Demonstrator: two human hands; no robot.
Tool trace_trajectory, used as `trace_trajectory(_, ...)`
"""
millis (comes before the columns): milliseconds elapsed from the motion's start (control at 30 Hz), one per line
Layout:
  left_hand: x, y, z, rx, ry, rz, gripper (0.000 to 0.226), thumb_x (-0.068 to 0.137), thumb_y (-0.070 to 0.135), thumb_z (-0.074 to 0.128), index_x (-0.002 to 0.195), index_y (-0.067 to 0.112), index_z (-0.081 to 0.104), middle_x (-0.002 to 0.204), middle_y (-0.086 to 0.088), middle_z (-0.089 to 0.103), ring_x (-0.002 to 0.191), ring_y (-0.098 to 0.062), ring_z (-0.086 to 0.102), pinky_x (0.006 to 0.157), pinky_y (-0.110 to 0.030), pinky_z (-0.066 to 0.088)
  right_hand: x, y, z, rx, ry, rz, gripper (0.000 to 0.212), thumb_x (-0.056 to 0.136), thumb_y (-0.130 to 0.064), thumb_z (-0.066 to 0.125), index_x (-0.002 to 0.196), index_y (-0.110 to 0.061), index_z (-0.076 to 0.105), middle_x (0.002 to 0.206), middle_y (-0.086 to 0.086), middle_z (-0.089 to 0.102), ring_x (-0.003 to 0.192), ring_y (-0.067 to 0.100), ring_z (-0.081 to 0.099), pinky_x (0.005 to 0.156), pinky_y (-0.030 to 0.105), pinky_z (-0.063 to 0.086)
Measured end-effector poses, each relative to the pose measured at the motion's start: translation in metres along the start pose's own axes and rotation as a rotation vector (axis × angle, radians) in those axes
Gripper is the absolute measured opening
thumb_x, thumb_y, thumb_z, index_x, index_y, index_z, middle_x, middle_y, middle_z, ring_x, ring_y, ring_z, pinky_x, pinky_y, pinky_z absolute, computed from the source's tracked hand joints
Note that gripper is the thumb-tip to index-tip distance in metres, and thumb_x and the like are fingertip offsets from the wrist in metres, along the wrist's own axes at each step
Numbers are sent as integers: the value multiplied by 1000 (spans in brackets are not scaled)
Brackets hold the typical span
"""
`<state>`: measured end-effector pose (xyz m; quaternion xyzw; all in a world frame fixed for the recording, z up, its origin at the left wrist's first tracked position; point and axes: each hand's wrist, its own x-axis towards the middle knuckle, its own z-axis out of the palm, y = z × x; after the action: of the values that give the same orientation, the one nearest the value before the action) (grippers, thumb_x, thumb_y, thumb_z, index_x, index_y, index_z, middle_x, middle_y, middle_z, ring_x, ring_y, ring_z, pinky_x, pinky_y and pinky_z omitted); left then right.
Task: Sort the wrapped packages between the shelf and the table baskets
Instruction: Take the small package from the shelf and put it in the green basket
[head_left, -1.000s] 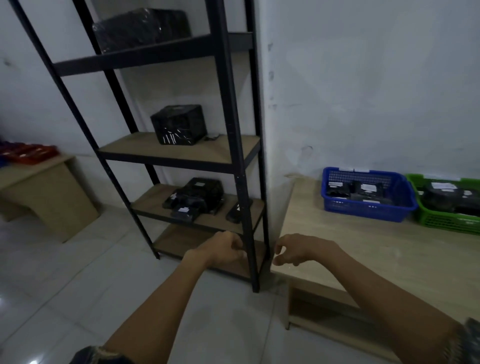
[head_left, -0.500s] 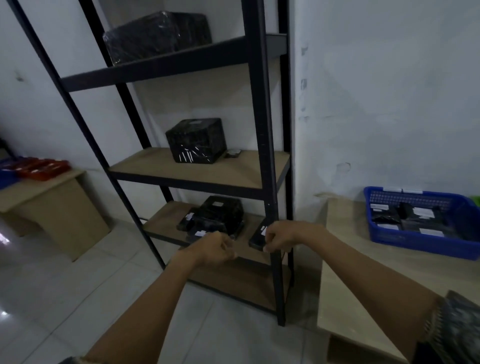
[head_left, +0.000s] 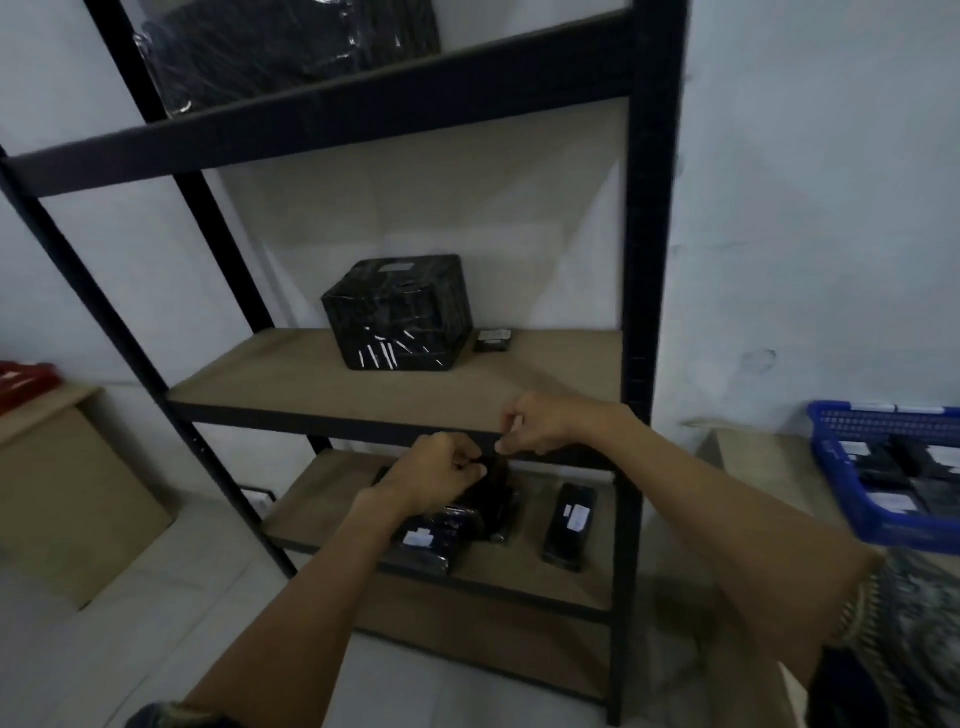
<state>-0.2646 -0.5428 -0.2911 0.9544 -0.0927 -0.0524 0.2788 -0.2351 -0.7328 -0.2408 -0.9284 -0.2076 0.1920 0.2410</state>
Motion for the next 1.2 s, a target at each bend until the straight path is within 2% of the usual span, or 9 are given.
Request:
trace_trajectory(133, 37, -30, -26, -29, -19, 51, 19, 87, 25, 66, 103, 14, 67, 98, -4, 70, 94, -20, 65, 89, -37, 52, 51, -14, -5, -41, 49, 47, 31, 84, -36, 67, 105, -16, 61, 93, 3, 62, 81, 18, 57, 77, 31, 49)
trace_trajectory(233, 64, -49, -35, -37, -37, 72, 11, 87, 24, 66, 93, 15, 67, 93, -3, 71, 89, -19, 66, 85, -38, 53, 80, -19, -7, -36, 61, 76, 26, 84, -36, 67, 103, -19, 61, 79, -4, 59, 68, 11, 54, 64, 23, 45)
trace_trajectory(433, 110, -68, -31, 9, -34, 129, 18, 86, 22, 66, 102, 17, 72, 102, -1, 70, 99, -17, 63, 83, -22, 45, 130, -7, -17, -1, 29, 139, 31, 85, -32, 69, 108, -12, 61, 98, 6, 60, 70, 13, 53, 52, 20, 42)
trace_trajectory(567, 142, -77, -22, 186, 41, 170, 32, 83, 37, 64, 113, 26, 69, 109, -7, 64, 105, -24, 56, 92, -31, 45, 159, 11, -16, -82, 59, 196, 30, 84, -40, 66, 106, -20, 62, 108, 4, 62, 90, 17, 57, 75, 27, 48)
trace_trajectory(700, 166, -83, -7, 259, 120, 140, 40, 87, 46, 55, 120, 24, 60, 120, -3, 55, 114, -24, 49, 95, -35, 41, 176, 29, -12, -45, 164, 209, 44, 86, -38, 62, 124, -18, 56, 128, 6, 56, 110, 24, 56, 95, 33, 47)
trace_trajectory(800, 168, -85, 7, 343, 180, 139, 53, 85, 56, 34, 126, 26, 52, 129, 1, 49, 119, -20, 43, 97, -36, 35, 183, 45, -7, -136, 261, 222, 58, 89, -33, 57, 141, -17, 38, 143, 9, 40, 125, 30, 45, 102, 32, 38)
trace_trajectory(900, 167, -87, 12, 328, 224, 138, 68, 76, 61, 17, 126, 28, 50, 131, 3, 48, 121, -18, 41, 100, -36, 32, 193, 58, 5, -250, 369, 252, 63, 93, -43, 47, 147, -18, 27, 153, 7, 27, 136, 27, 33, 109, 37, 26)
trace_trajectory(1033, 165, -87, 14, 348, 252, 150, 73, 76, 61, 13, 128, 28, 51, 134, 3, 48, 123, -18, 40, 102, -35, 30, 212, 64, 19, -313, 434, 273, 59, 96, -49, 29, 147, -19, 25, 158, 7, 17, 144, 23, 16, 112, 43, 17)
trace_trajectory(1200, 167, -88, 16, 334, 276, 157, 65, 80, 59, 20, 124, 25, 55, 130, 1, 51, 119, -21, 44, 99, -38, 32, 231, 62, 13, -338, 456, 248, 61, 97, -47, 29, 150, -18, 20, 160, 8, 6, 147, 25, 7, 115, 41, 14)
